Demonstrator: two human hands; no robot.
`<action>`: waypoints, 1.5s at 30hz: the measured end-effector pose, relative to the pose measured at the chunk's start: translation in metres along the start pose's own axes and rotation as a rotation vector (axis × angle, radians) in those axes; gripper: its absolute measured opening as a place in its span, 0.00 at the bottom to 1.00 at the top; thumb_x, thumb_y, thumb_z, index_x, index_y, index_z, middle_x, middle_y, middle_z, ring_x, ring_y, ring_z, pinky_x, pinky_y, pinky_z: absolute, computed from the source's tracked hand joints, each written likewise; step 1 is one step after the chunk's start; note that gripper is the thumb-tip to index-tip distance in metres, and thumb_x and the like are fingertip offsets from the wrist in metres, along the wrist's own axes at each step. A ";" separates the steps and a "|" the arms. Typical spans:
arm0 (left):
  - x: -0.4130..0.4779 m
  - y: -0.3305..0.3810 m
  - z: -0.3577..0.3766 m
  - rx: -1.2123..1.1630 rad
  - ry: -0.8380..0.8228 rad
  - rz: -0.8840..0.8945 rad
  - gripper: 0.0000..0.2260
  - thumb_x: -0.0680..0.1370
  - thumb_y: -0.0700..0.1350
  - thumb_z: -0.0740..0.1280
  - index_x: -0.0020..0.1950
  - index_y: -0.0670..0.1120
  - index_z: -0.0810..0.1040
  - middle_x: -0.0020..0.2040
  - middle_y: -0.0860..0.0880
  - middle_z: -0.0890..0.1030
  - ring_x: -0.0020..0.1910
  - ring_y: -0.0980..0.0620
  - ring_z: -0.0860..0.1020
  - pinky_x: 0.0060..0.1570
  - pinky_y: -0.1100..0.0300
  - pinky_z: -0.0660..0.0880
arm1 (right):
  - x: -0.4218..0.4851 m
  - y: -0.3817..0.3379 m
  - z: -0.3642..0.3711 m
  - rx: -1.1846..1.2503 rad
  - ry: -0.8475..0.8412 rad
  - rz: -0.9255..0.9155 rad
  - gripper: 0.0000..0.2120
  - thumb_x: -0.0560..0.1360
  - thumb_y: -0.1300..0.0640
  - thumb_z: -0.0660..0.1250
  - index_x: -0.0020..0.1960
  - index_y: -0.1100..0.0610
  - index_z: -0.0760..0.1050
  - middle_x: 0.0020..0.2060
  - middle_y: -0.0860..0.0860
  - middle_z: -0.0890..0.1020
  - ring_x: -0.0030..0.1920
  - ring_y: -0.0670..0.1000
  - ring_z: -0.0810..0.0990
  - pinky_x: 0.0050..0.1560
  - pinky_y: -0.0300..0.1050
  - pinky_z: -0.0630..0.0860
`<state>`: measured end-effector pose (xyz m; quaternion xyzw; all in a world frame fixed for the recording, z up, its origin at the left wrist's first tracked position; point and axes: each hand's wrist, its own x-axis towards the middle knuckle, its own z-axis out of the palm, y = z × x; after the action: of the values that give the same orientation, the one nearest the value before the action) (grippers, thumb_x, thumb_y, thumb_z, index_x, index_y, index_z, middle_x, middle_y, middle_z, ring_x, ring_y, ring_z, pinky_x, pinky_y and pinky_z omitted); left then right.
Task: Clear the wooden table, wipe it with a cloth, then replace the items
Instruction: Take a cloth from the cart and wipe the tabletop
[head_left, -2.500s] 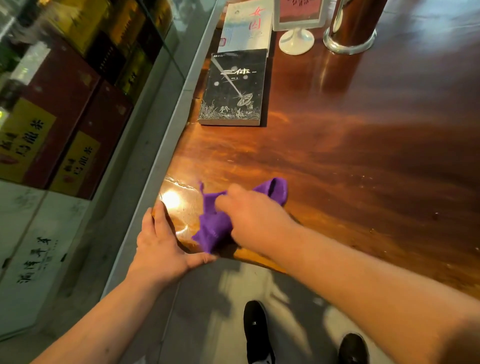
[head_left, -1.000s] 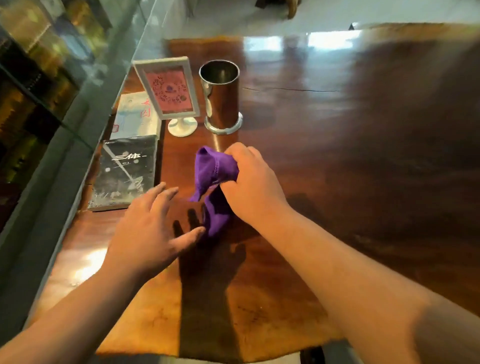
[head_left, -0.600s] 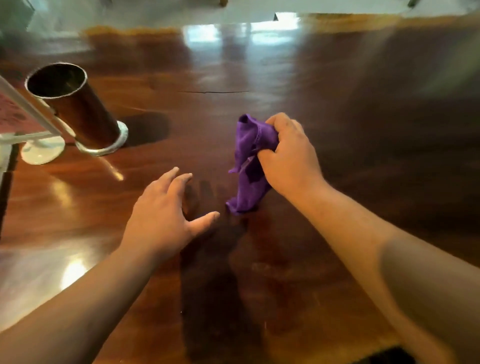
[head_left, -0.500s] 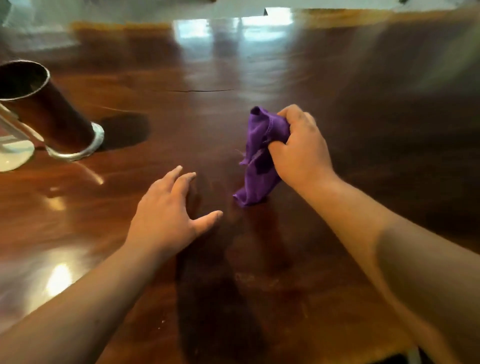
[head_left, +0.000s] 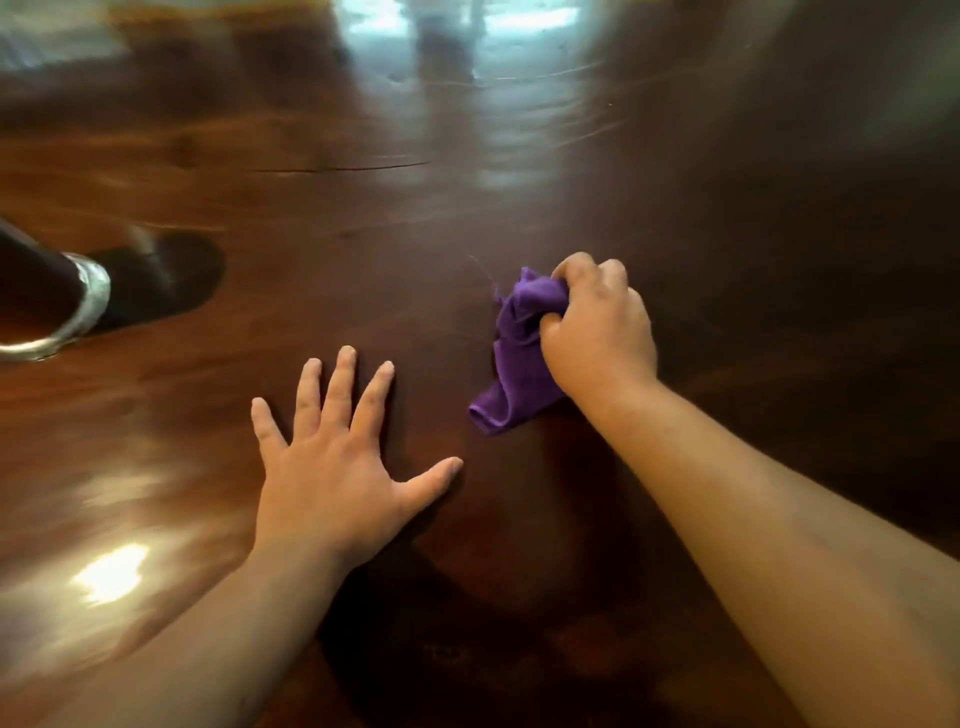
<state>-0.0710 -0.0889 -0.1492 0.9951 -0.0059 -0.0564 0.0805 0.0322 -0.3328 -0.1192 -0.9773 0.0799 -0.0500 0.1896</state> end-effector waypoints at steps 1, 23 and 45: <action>0.001 -0.001 0.000 0.007 -0.004 -0.004 0.51 0.67 0.85 0.46 0.84 0.59 0.54 0.86 0.50 0.50 0.84 0.46 0.42 0.76 0.30 0.42 | 0.001 -0.006 0.009 -0.042 0.012 -0.005 0.11 0.77 0.55 0.66 0.59 0.51 0.72 0.53 0.54 0.71 0.47 0.55 0.71 0.42 0.50 0.67; 0.007 0.000 -0.002 0.017 -0.039 0.005 0.51 0.68 0.85 0.50 0.84 0.57 0.58 0.85 0.48 0.54 0.84 0.44 0.45 0.76 0.28 0.44 | 0.039 -0.049 0.041 -0.249 0.053 -0.192 0.12 0.78 0.60 0.57 0.59 0.55 0.73 0.54 0.60 0.75 0.51 0.64 0.75 0.44 0.55 0.68; 0.009 0.000 -0.003 0.024 -0.038 -0.004 0.50 0.68 0.85 0.51 0.84 0.58 0.58 0.85 0.50 0.53 0.84 0.46 0.44 0.77 0.29 0.44 | -0.007 -0.041 0.032 -0.184 -0.087 -0.455 0.12 0.75 0.59 0.64 0.59 0.55 0.74 0.50 0.57 0.76 0.44 0.58 0.73 0.40 0.52 0.69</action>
<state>-0.0620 -0.0882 -0.1475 0.9948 -0.0060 -0.0754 0.0681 0.0347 -0.2824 -0.1340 -0.9845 -0.1461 -0.0420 0.0872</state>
